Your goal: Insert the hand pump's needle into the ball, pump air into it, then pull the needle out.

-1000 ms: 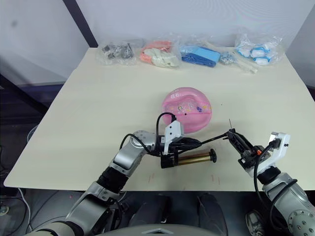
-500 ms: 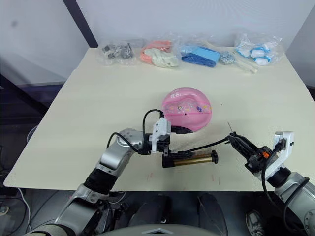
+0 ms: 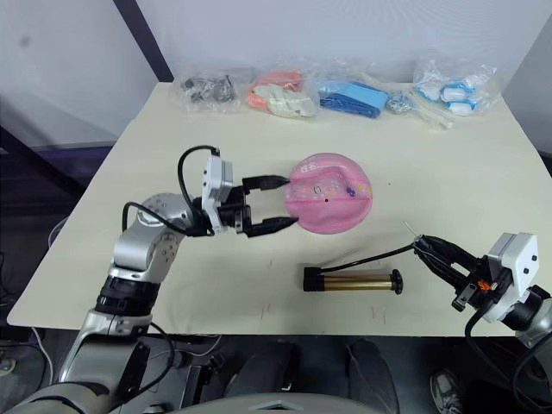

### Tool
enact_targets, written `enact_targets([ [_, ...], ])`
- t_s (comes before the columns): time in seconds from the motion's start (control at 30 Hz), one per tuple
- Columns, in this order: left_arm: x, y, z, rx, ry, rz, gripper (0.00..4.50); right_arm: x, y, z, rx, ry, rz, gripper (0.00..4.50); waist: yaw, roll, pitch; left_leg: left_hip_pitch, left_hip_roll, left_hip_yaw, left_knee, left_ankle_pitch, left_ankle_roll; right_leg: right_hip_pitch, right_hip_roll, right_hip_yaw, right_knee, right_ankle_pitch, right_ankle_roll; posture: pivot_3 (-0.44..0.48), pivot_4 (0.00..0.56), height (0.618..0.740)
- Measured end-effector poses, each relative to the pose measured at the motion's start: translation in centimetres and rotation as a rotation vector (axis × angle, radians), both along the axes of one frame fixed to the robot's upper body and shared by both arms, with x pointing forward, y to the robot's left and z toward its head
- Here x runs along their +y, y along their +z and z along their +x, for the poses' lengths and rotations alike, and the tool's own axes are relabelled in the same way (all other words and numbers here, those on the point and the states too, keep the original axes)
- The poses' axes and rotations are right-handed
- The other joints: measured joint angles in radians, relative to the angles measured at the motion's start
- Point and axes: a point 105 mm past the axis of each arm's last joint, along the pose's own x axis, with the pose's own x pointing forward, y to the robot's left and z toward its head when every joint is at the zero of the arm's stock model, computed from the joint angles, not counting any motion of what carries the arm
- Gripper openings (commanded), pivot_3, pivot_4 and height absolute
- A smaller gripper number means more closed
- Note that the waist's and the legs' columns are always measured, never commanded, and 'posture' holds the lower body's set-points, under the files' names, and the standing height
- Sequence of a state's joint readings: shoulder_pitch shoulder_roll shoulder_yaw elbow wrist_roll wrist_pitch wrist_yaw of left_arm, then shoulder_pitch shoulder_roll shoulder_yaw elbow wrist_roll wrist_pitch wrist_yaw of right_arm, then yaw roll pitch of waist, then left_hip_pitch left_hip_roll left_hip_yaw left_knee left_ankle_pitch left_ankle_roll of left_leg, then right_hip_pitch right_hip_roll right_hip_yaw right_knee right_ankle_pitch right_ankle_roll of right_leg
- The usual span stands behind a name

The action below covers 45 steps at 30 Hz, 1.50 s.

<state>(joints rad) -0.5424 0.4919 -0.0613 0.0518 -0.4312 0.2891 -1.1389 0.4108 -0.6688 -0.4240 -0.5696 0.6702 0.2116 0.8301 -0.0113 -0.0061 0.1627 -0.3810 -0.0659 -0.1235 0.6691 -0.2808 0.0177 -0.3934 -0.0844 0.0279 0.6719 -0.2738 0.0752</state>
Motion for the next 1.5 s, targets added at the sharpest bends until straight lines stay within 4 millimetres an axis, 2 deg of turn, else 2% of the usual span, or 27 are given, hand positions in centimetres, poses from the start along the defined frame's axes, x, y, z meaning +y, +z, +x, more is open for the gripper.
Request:
enact_targets([
  [0.37,-1.2,1.1,5.3,-0.023,0.183,0.077,4.49,0.8,0.1,0.6,-0.106,0.035,-0.068,0.33,0.001,-0.004,0.002,-0.001,0.000,0.000,0.000,0.002,-0.004,0.000,0.000,0.000,0.000,0.000,0.000,0.000,0.150,0.740],
  [0.6,-1.7,0.1,7.1,-0.033,0.202,0.171,4.49,1.0,0.1,0.7,-0.113,0.037,-0.060,0.33,-0.001,-0.004,0.003,-0.001,0.000,0.000,0.000,0.003,-0.004,-0.001,0.000,0.000,0.000,0.000,0.000,0.000,0.150,0.740],
  [0.77,-2.2,-0.5,7.6,-0.039,0.191,0.189,4.49,1.0,0.1,0.7,-0.114,0.032,-0.057,0.33,-0.001,-0.005,0.003,-0.001,0.000,0.000,0.000,0.002,-0.004,-0.001,0.000,0.000,0.000,0.000,0.000,0.000,0.150,0.740],
  [0.87,-2.5,-0.5,7.6,-0.045,0.178,0.188,3.73,1.0,0.1,0.7,-0.113,0.025,-0.057,0.33,-0.002,-0.005,0.003,-0.001,0.000,0.000,0.000,0.002,-0.004,-0.001,0.000,0.000,0.000,0.000,0.000,0.000,0.150,0.740],
  [1.1,-2.7,-0.9,7.6,-0.033,0.171,0.186,0.84,1.0,0.0,0.7,-0.114,0.015,-0.050,0.33,-0.002,-0.005,0.003,-0.001,0.000,0.000,0.000,0.002,-0.004,-0.001,0.000,0.000,0.001,0.000,0.000,0.000,0.150,0.740],
  [1.17,-2.7,-1.1,7.5,-0.026,0.171,0.184,0.15,1.1,0.0,0.7,-0.115,0.016,-0.049,0.33,-0.002,-0.005,0.003,-0.001,0.000,0.000,0.000,0.002,-0.004,-0.001,0.000,0.000,0.001,0.000,0.000,0.000,0.150,0.740],
  [1.5,-2.7,-1.5,6.8,-0.008,0.227,0.160,0.07,2.5,0.2,1.4,-0.074,0.030,-0.003,0.33,-0.001,-0.005,0.003,-0.001,0.000,0.000,0.001,0.003,-0.004,-0.001,0.000,0.000,0.001,0.000,0.000,0.000,0.150,0.740],
])
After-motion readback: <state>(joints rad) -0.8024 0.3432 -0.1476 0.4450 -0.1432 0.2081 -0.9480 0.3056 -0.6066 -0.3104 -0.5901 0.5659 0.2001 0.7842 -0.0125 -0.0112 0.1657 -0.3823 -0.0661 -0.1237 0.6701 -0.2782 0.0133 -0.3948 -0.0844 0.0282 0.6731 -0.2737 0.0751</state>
